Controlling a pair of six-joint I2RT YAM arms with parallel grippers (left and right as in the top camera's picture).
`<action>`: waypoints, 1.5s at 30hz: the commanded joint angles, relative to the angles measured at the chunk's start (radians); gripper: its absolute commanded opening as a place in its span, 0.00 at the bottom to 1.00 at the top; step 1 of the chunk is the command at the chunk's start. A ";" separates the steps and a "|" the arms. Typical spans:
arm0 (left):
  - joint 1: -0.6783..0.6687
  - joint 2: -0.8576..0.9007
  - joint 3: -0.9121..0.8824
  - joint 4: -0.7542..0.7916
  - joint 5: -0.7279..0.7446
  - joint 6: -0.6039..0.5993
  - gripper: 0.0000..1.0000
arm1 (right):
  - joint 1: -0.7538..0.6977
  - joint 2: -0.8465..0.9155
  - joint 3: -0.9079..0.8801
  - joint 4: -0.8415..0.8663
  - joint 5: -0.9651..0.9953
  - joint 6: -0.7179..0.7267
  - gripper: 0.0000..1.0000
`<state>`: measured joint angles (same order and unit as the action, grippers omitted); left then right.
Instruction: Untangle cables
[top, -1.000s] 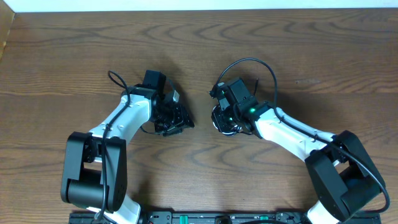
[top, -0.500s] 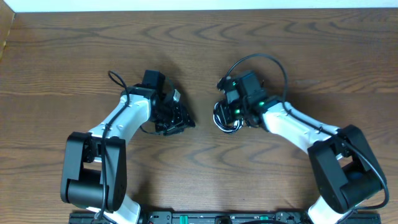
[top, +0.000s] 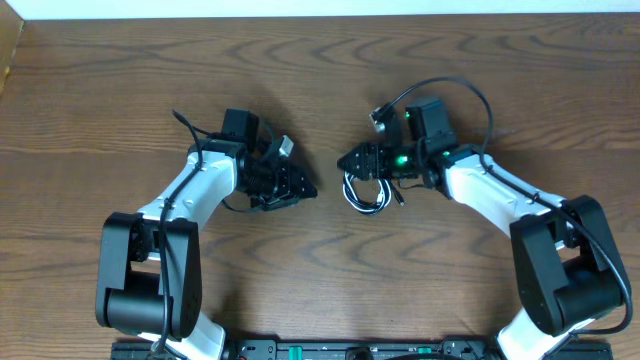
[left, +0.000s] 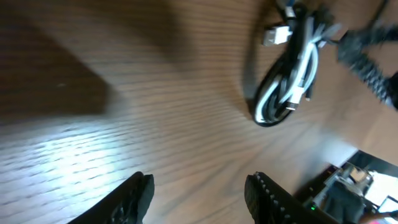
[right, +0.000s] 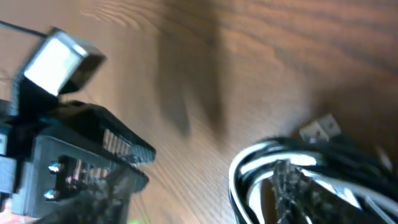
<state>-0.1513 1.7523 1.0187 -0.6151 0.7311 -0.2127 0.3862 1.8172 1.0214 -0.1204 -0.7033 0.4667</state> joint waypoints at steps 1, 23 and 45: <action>0.006 -0.008 0.000 -0.025 -0.056 -0.010 0.52 | 0.050 0.008 0.005 -0.090 0.156 0.103 0.69; 0.118 -0.008 0.000 -0.162 -0.029 0.127 0.53 | 0.198 0.018 0.005 0.287 0.035 0.167 0.81; -0.024 -0.007 -0.145 0.151 -0.021 -0.084 0.53 | 0.120 0.018 0.005 0.138 0.060 0.165 0.47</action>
<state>-0.1555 1.7523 0.8753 -0.4915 0.7052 -0.2340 0.4950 1.8263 1.0218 0.0189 -0.6571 0.6399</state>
